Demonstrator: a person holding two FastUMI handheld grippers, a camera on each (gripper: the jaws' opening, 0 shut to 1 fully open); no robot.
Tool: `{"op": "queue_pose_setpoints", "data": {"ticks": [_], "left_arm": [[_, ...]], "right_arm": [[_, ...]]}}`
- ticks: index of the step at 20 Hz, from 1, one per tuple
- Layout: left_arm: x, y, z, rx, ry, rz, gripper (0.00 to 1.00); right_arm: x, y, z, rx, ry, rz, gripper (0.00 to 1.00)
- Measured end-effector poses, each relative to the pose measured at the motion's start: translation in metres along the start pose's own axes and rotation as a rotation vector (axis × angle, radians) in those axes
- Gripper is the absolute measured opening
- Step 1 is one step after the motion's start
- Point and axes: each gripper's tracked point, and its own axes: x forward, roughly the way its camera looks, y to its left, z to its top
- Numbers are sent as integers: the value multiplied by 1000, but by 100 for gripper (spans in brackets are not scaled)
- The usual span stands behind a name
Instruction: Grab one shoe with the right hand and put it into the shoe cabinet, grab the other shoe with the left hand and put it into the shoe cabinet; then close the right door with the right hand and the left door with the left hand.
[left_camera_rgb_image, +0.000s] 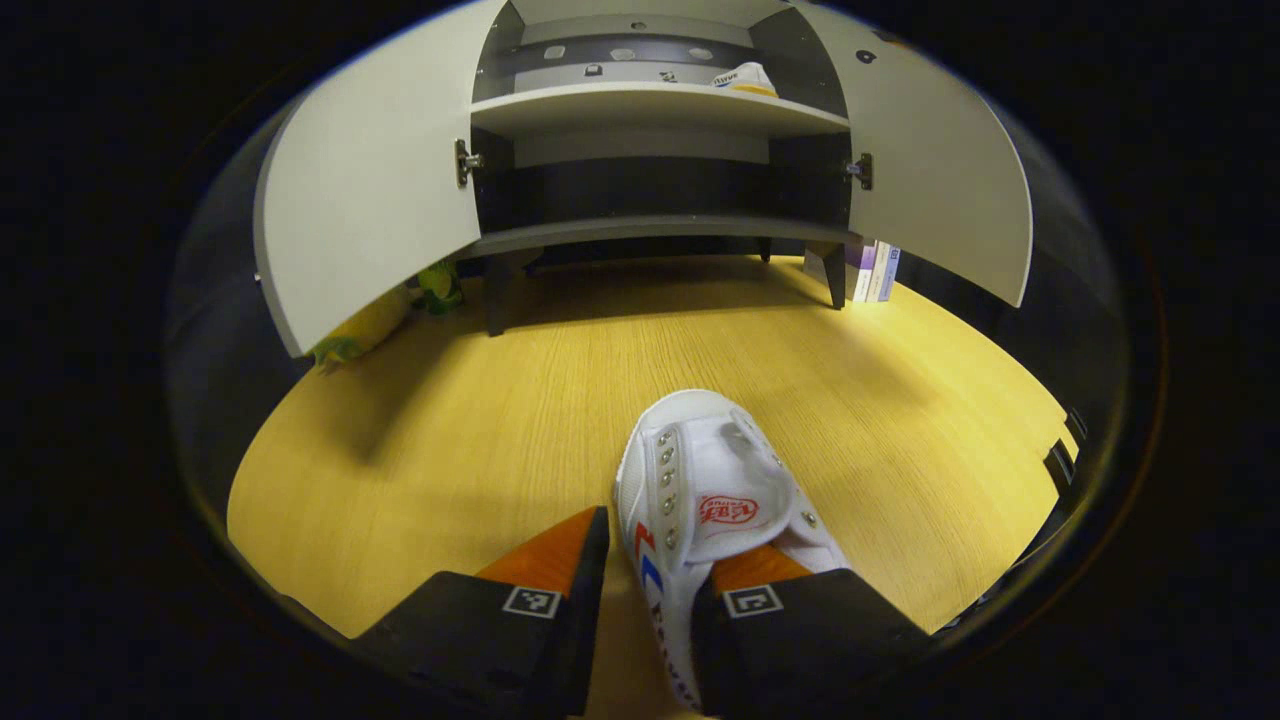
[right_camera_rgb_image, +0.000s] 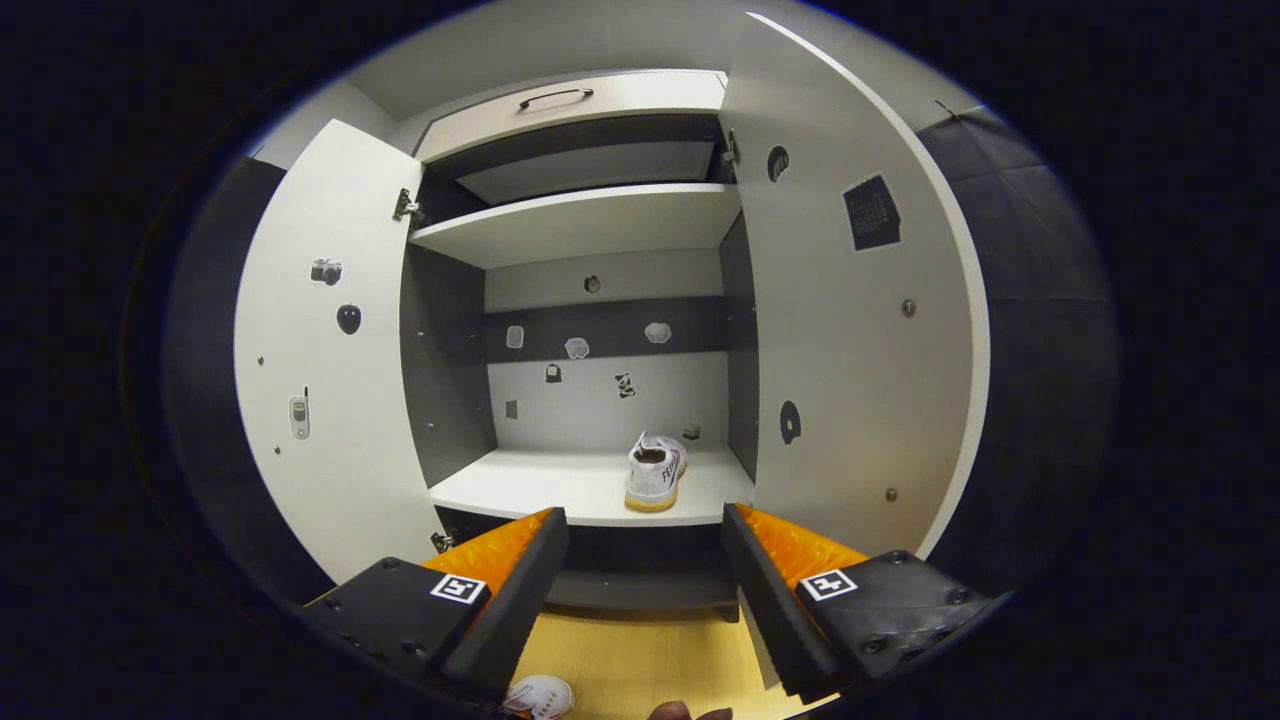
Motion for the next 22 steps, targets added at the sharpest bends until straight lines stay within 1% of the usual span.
{"op": "queue_pose_setpoints", "data": {"ticks": [1, 2, 3, 5, 6, 8, 10, 12, 14, 16, 18, 22], "left_arm": [[4, 3, 4, 2, -12, 6, 38], [10, 5, 0, 0, 4, 10, 35], [12, 7, 4, -21, -9, -1, 32], [18, 14, 7, -80, 15, -4, 24], [16, 15, 5, -104, 42, -15, 14], [18, 17, 8, -103, 74, -38, 9], [13, 24, 18, -61, 84, -19, 7], [1, 31, 40, -38, 51, -3, 7], [-13, 35, 65, -57, 23, -2, 6], [-26, 45, 93, -56, 8, 44, 7], [-39, 48, 125, -64, -19, 71, 7], [-61, 44, 195, -130, -60, 83, 6]], "right_arm": [[-2, -4, 5, 2, -9, -12, 98], [-4, -5, 9, 7, -16, -19, 98], [-6, -6, 14, 8, -24, -23, 98], [-8, -6, 20, -6, -34, -22, 98], [-10, -7, 21, -15, -35, -25, 98], [-13, -7, 23, -13, -34, -24, 98], [-17, -7, 22, -8, -27, -19, 98], [-21, -10, 23, -3, -28, -20, 98], [-25, -11, 25, 9, -33, -24, 98], [-28, -16, 27, 23, -37, -34, 98], [-31, -19, 28, 40, -38, -41, 98], [-35, -23, 22, 47, -20, -44, 99]]}}
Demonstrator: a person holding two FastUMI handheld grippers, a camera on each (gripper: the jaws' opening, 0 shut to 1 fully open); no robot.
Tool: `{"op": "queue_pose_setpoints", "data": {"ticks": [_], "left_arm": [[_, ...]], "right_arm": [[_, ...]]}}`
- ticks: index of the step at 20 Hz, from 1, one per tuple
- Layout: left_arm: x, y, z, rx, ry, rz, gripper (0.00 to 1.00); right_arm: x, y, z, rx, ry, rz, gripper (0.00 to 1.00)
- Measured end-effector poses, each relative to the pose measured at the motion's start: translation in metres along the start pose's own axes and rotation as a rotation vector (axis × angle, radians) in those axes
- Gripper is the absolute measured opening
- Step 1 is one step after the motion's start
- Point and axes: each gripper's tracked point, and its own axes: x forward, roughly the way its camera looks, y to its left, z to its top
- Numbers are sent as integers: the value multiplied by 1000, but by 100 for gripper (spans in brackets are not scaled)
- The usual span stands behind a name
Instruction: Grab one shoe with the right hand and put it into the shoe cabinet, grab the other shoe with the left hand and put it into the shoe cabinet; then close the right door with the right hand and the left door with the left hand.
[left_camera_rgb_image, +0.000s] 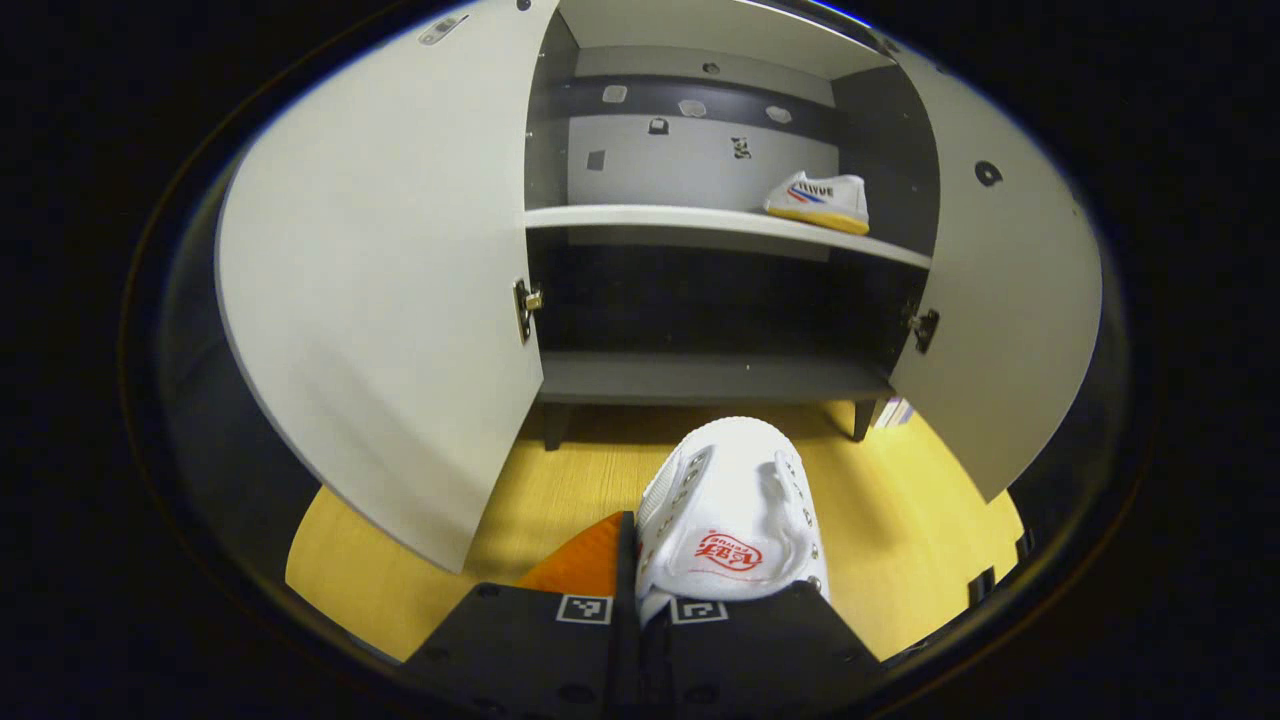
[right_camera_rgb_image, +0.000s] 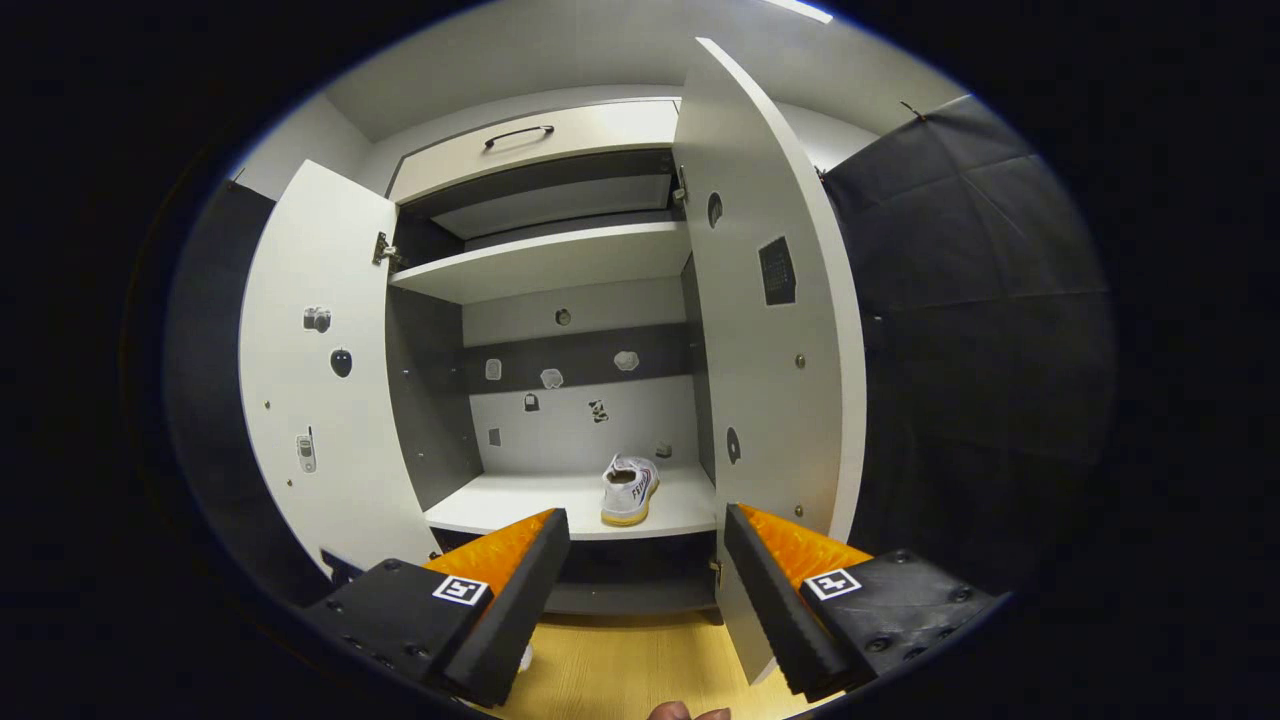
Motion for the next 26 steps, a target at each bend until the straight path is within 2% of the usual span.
{"op": "queue_pose_setpoints", "data": {"ticks": [7, 13, 17, 20, 26], "left_arm": [[3, -35, 146, -49, -95, -23, 6], [43, -24, 257, -98, -195, 40, 6], [89, -1, 304, -76, -204, 140, 7], [131, 9, 327, -98, -185, 186, 6], [190, 21, 347, -74, -143, 267, 6]], "right_arm": [[-7, -2, 2, 39, 2, 7, 98], [-12, -1, -6, 46, 22, 19, 98], [-14, -5, 0, 56, 9, 21, 98], [-11, -12, -2, 55, 14, 21, 98], [-4, -29, -2, 58, 11, 7, 98]]}}
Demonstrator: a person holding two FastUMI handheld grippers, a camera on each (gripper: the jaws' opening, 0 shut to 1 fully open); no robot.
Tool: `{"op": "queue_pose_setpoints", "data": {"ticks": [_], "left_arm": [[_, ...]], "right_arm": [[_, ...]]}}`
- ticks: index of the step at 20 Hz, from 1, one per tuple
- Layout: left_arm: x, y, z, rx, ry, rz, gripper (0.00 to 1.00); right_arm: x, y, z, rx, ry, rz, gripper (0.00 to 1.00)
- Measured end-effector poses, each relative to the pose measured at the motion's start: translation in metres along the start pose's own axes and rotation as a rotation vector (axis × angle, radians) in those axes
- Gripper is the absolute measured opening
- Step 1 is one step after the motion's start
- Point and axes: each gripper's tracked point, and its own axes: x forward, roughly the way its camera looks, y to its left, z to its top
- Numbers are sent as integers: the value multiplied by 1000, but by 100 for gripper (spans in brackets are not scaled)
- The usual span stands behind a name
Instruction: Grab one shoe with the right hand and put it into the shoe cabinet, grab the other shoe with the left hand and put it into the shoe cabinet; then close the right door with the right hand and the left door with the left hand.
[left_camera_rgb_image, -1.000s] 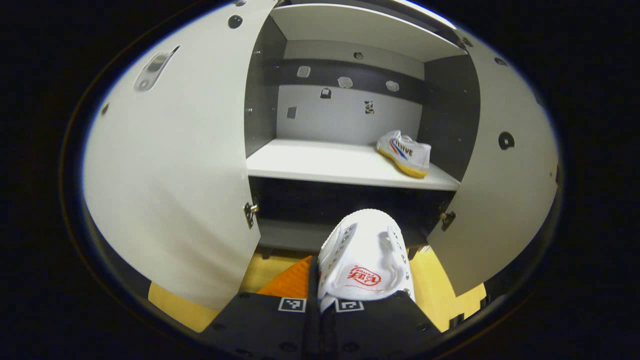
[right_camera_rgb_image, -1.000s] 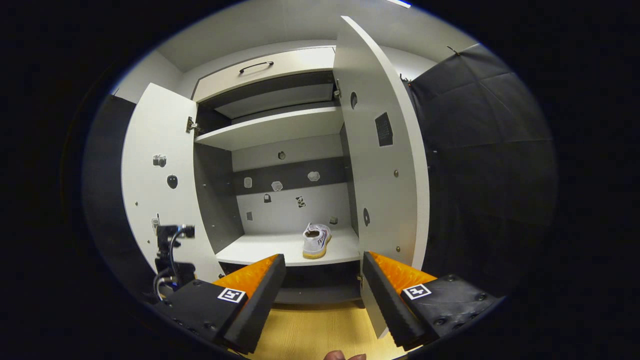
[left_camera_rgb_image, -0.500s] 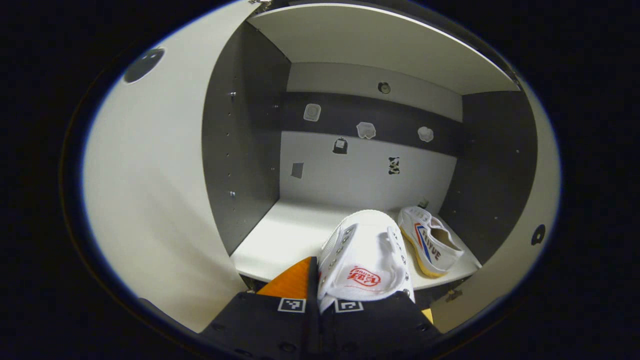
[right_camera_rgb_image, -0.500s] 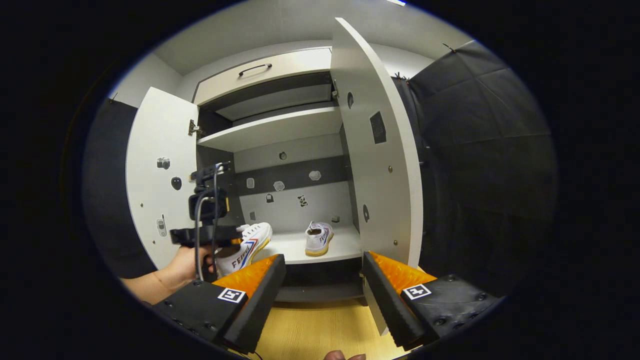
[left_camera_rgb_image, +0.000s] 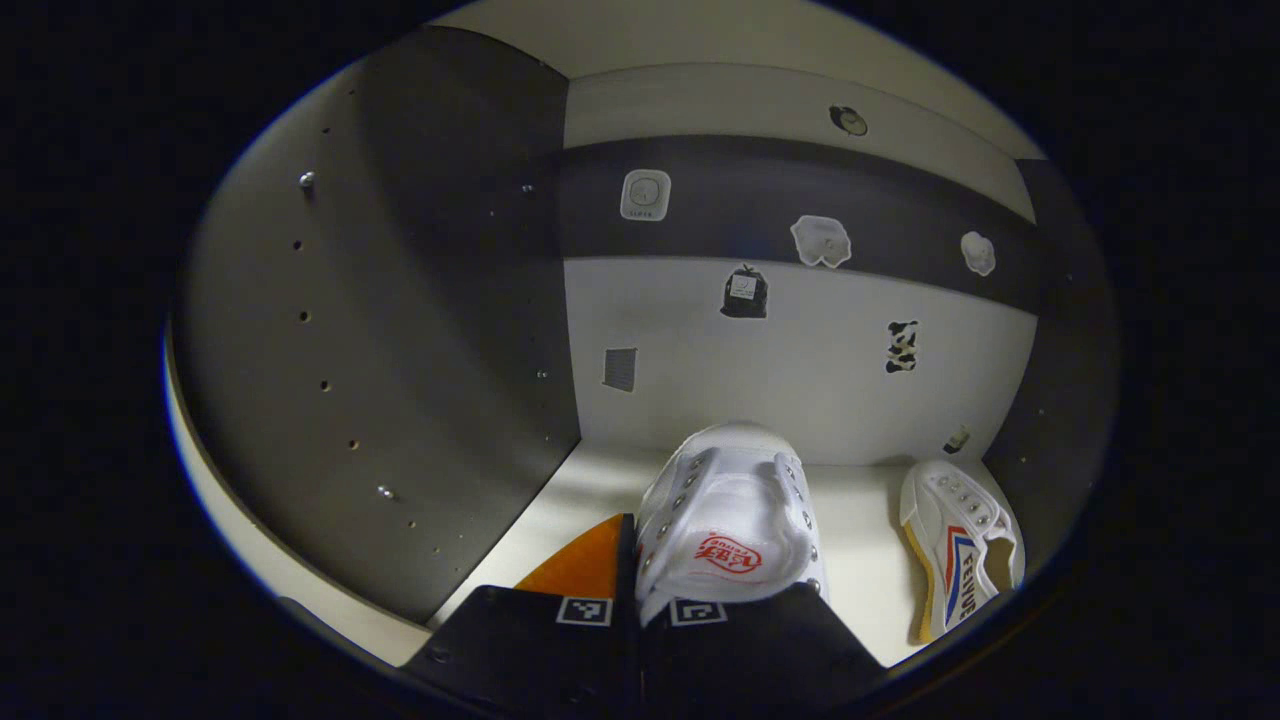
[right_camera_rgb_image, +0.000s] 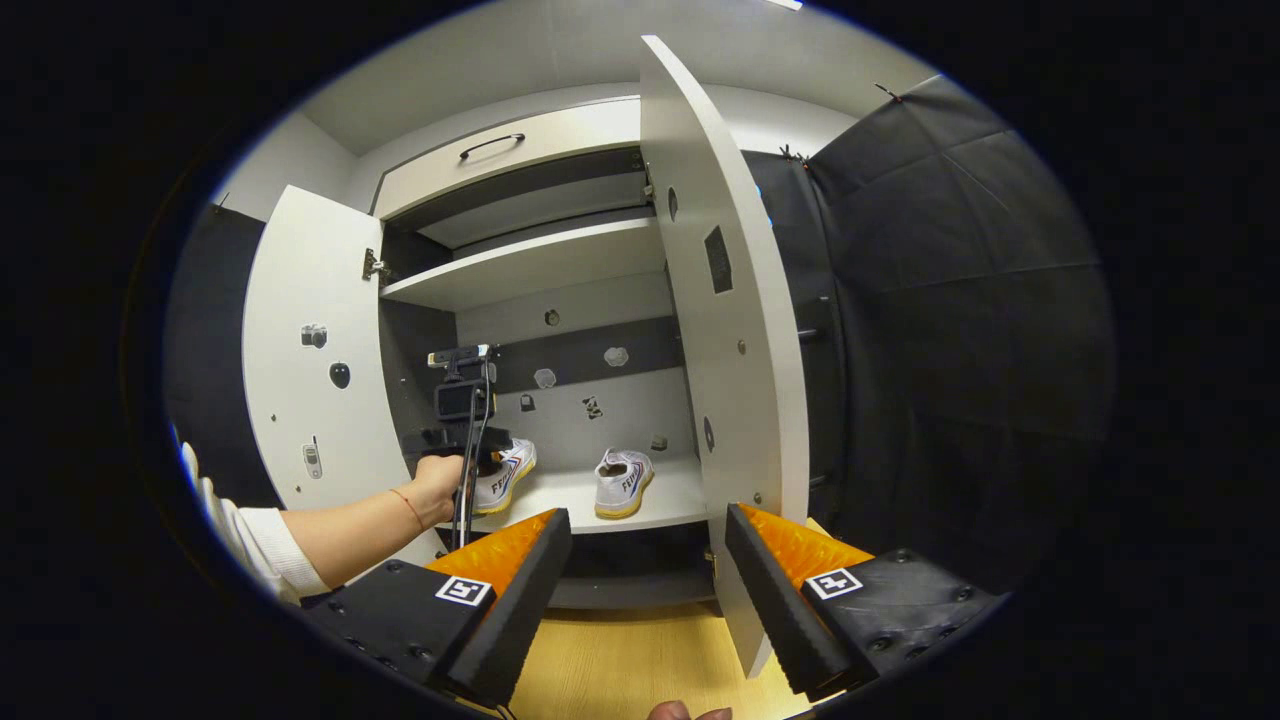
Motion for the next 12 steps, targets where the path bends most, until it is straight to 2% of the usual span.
{"op": "queue_pose_setpoints", "data": {"ticks": [5, 12], "left_arm": [[36, -8, -31, 27, 93, 27, 6], [38, -10, -33, 75, 119, 26, 8]], "right_arm": [[1, -8, -2, -1, 9, -5, 98], [2, -6, -3, -2, 8, 10, 98]]}}
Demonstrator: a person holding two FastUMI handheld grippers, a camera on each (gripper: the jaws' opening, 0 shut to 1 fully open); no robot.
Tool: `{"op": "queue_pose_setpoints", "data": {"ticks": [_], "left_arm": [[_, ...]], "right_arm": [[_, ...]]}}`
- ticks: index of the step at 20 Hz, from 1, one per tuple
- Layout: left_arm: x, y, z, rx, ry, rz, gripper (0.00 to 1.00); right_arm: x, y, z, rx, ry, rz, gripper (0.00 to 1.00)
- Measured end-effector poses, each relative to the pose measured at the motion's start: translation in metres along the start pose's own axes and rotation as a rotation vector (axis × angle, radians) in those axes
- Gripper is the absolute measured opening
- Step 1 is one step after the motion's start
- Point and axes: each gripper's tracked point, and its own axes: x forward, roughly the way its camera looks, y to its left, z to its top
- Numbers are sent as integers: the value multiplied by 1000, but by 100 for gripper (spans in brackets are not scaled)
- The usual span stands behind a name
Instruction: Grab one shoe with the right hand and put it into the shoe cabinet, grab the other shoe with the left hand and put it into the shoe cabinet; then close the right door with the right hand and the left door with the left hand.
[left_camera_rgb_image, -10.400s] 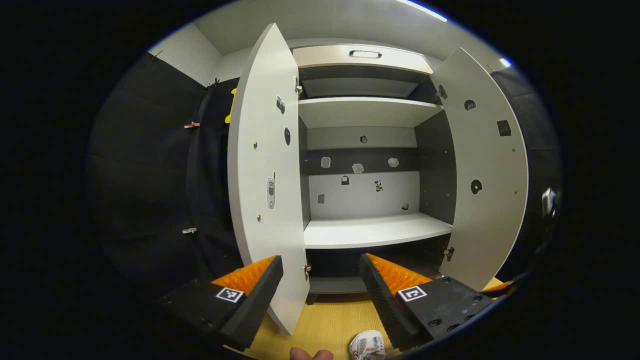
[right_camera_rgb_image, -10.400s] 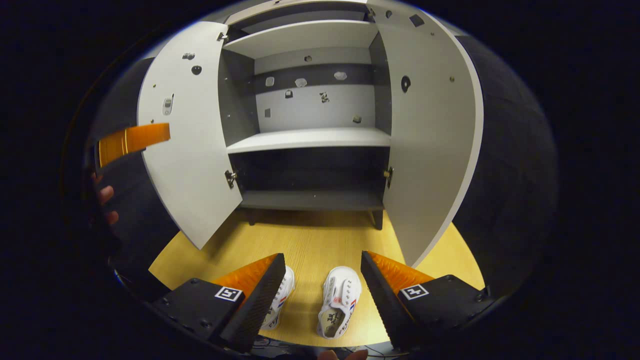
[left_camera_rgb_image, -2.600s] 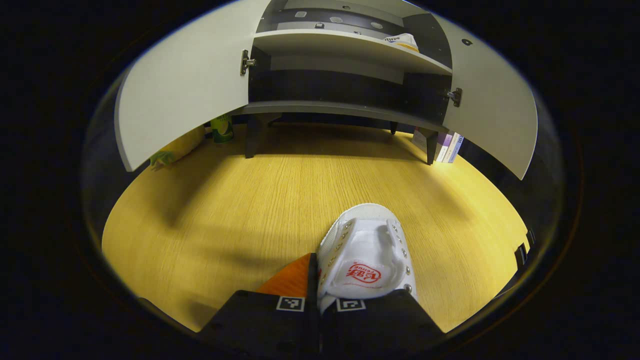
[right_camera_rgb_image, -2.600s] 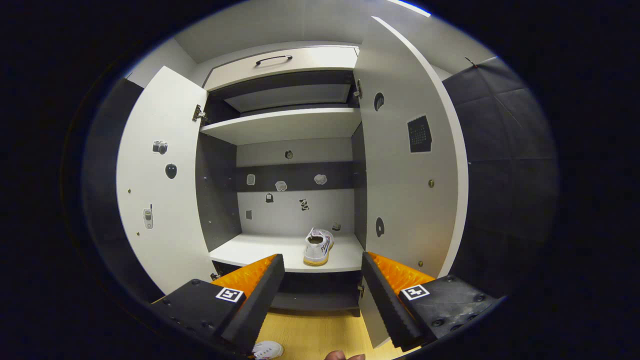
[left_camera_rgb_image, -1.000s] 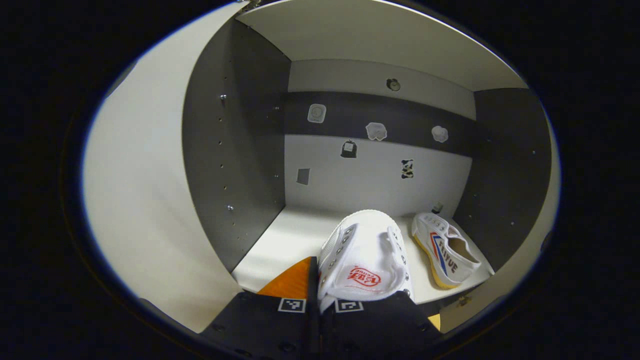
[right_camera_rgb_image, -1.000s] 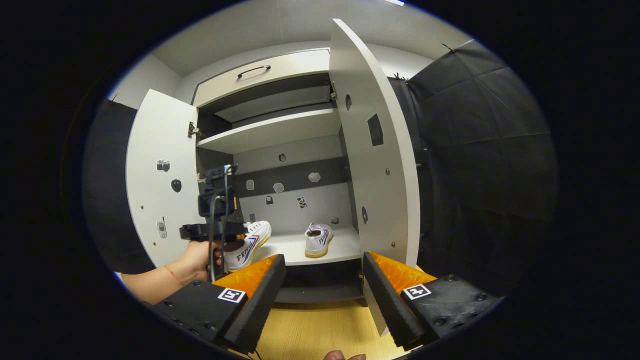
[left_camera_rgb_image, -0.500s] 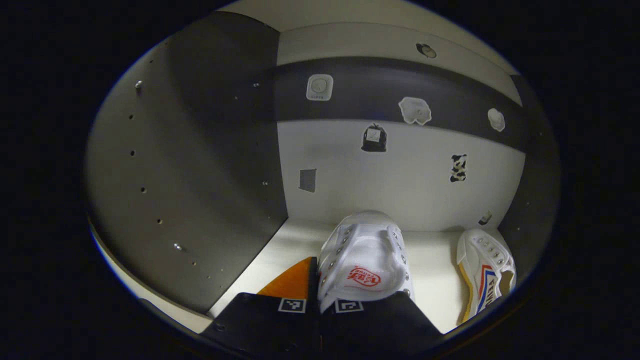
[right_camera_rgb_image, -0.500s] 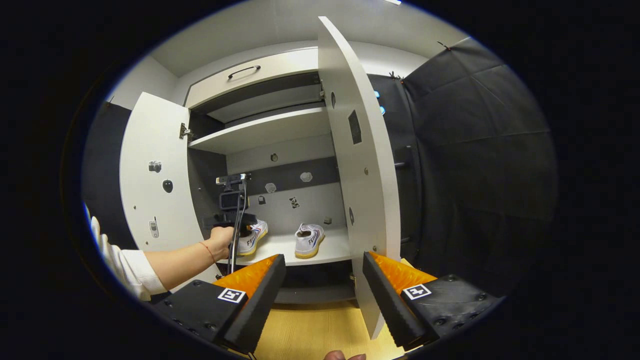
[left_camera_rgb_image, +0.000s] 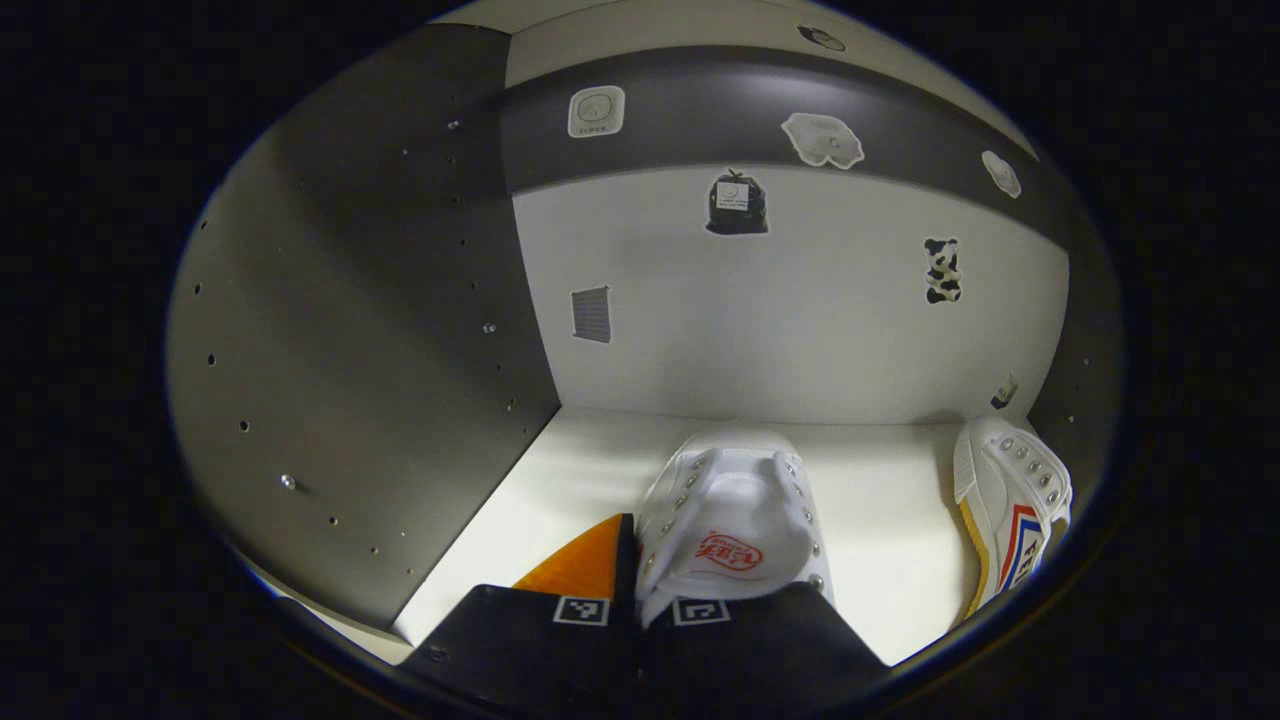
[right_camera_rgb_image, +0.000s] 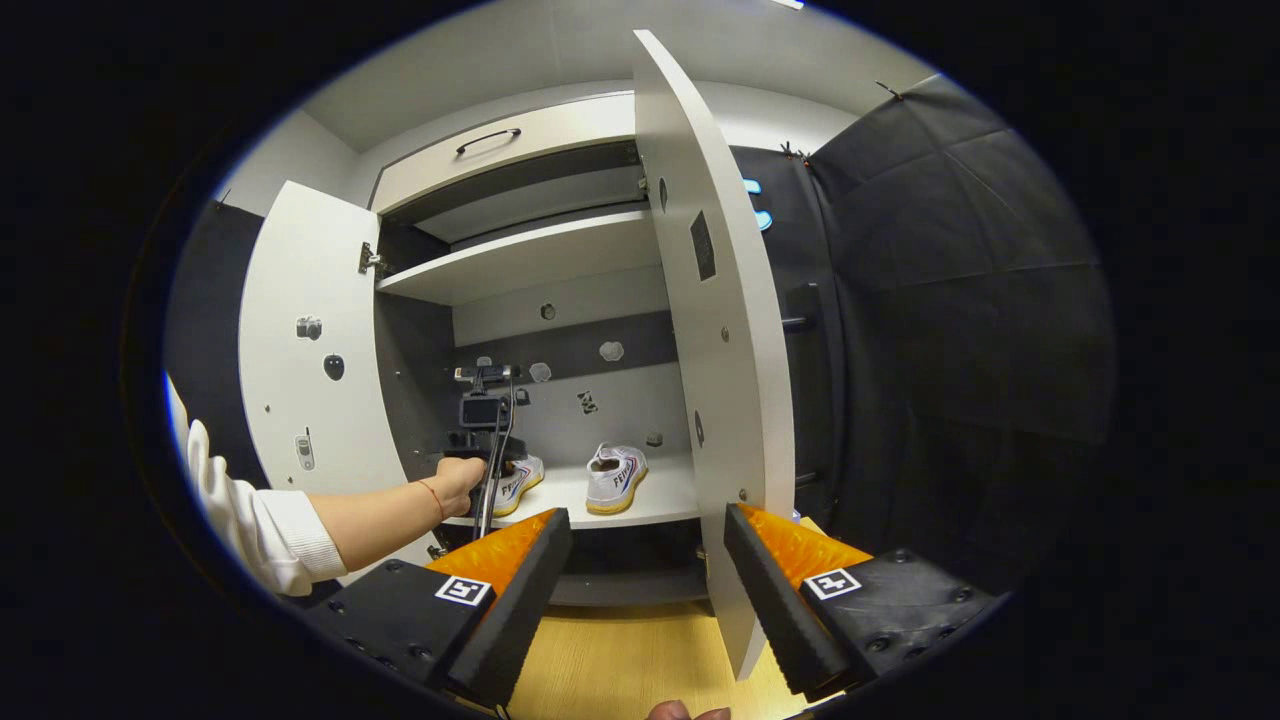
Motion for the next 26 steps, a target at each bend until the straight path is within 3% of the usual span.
{"op": "queue_pose_setpoints", "data": {"ticks": [1, 2, 4, 7, 8, 14, 20, 26], "left_arm": [[-2, -2, 0, -11, 2, -20, 11], [-5, -3, -1, -23, 8, -31, 21], [-11, 2, -1, -20, 12, -26, 24], [-21, 7, -1, 23, 31, -9, 41], [-25, 7, 0, 37, 24, -15, 50], [-62, 17, 12, 122, -80, 23, 77], [-122, 9, 18, 154, -216, -41, 90], [-204, 9, 20, 164, -349, -104, 96]], "right_arm": [[0, 0, 0, 4, 1, 2, 98], [-1, 0, 0, 10, 3, 3, 98], [-2, 0, -1, 30, 9, 5, 98], [0, 1, 1, 48, 8, 5, 98], [0, 1, 3, 51, 4, 5, 98], [-14, 0, 12, 64, -15, 24, 98], [-20, -1, 15, 57, -14, 30, 98], [-30, -9, 26, 4, -19, 26, 98]]}}
